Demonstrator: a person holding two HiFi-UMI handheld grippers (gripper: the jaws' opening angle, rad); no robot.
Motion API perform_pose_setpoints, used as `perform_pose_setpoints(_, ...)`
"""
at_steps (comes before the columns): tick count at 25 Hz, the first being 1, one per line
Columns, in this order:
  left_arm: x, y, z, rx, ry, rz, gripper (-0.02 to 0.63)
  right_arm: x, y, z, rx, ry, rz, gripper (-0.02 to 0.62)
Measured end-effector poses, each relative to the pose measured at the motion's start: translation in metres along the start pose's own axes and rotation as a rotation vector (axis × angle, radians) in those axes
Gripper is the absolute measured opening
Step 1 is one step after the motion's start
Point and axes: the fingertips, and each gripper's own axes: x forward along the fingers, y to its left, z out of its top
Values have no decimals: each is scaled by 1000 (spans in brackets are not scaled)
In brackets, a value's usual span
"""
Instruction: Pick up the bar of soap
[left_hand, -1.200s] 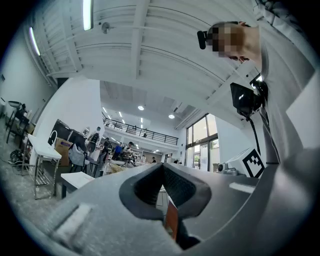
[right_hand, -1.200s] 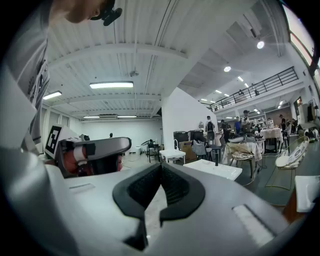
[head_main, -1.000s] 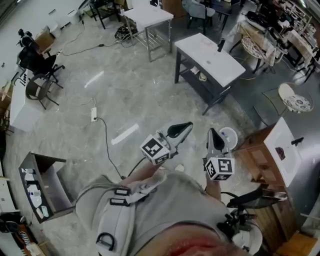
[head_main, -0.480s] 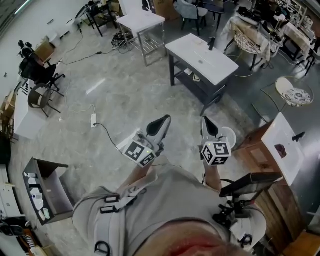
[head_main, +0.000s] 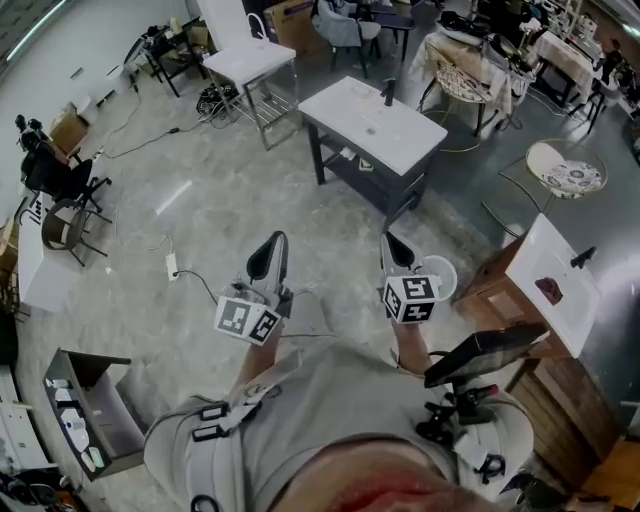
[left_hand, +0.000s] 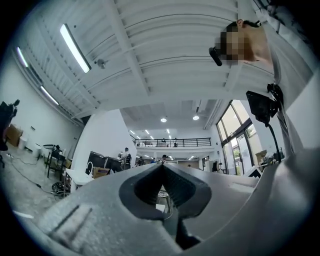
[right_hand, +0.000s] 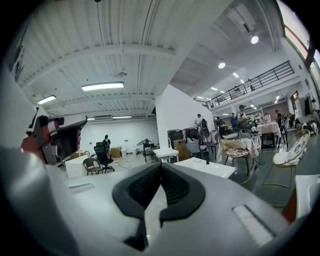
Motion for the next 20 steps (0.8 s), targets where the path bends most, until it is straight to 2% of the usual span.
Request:
perform_pose_setpoints(6,30,-2,-9,0,-23,-40,-6,0,-25,3,-11,-9,-44,2)
perform_pose_setpoints(12,57,-9,-32,-9,3,-100,-8,5,-50,6,-25,-9,-106,2)
perform_pose_setpoints(15,66,-5,-45,-34,19,-119,-8,10,-55,9,-54,-16,-132,2)
perform_pose_setpoints(20,86,9,-62,-76,30,-154,-8,30,-55,14,-45,-24,-137,2)
